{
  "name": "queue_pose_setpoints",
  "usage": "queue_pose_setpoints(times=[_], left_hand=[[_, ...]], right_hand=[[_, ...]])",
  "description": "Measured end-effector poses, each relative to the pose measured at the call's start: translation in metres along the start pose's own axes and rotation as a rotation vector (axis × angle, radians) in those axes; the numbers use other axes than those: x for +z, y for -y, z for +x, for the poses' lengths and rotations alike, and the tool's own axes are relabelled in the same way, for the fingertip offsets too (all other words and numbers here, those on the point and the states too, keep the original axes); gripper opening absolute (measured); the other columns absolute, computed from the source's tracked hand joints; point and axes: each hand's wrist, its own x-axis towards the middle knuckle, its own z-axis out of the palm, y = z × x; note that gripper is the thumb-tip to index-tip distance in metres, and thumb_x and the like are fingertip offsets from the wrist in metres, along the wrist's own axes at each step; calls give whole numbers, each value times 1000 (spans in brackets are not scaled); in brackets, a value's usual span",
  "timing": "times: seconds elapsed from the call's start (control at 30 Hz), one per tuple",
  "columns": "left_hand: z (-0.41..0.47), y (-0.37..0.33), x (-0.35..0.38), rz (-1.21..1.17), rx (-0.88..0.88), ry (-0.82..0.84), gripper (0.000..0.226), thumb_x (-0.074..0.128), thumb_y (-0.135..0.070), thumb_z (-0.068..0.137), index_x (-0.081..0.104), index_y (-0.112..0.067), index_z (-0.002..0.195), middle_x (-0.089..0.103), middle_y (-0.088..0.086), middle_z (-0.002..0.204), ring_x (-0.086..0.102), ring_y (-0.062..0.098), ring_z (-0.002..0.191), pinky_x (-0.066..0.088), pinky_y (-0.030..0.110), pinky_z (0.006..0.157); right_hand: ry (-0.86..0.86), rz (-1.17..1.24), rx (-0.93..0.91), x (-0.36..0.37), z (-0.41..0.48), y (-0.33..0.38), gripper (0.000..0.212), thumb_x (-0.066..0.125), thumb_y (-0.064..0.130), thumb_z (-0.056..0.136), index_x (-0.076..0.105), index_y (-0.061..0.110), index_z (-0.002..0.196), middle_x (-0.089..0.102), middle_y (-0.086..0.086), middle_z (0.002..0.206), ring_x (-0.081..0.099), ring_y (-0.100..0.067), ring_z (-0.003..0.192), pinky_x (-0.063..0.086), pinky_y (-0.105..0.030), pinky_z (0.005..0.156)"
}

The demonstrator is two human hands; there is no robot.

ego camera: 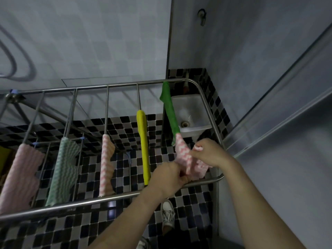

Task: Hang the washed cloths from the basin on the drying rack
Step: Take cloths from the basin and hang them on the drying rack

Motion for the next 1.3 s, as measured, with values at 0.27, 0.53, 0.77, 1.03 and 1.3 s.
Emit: queue_pose_setpoints(times=[0.27,0.53,0.77,1.03,1.3], left_hand=[[1,2,3,-149,-156,186,37,59,-54,86,64,-20,72,62,0,64,54,13,57,44,27,53],[-4,-4,-19,-121,-145,-24,20,59,-39,90,70,-22,90,70,0,82,65,17,74,50,30,63],[-23,-29,-84,-1119,-100,-161,46,61,-53,83,72,-12,101,71,17,103,66,30,98,50,43,91],[-48,-27,-113,-1379,-170,-323,24,59,-22,92,74,-4,90,74,15,91,69,23,83,57,33,78],[-82,3,-137,-1080,-173,-484,14,62,-17,92,72,-9,85,69,17,85,63,31,80,52,46,75]], right_hand=[[-37,47,2,8,-11,-7,33,65,34,86,56,5,74,55,-3,71,53,-16,69,39,-31,63],[-114,575,-98,-42,-39,22,12,66,25,88,72,16,91,72,-2,81,68,-17,79,53,-34,72],[37,1406,-139,-47,-51,64,22,56,18,90,65,-1,94,68,-8,78,67,-17,75,56,-29,66],[106,1405,-1,-29,-47,93,35,52,29,97,68,0,107,69,-12,92,67,-15,73,56,-23,62],[-100,966,-113,-19,-51,116,25,57,27,96,72,8,100,75,-10,96,69,-22,92,56,-33,79]])
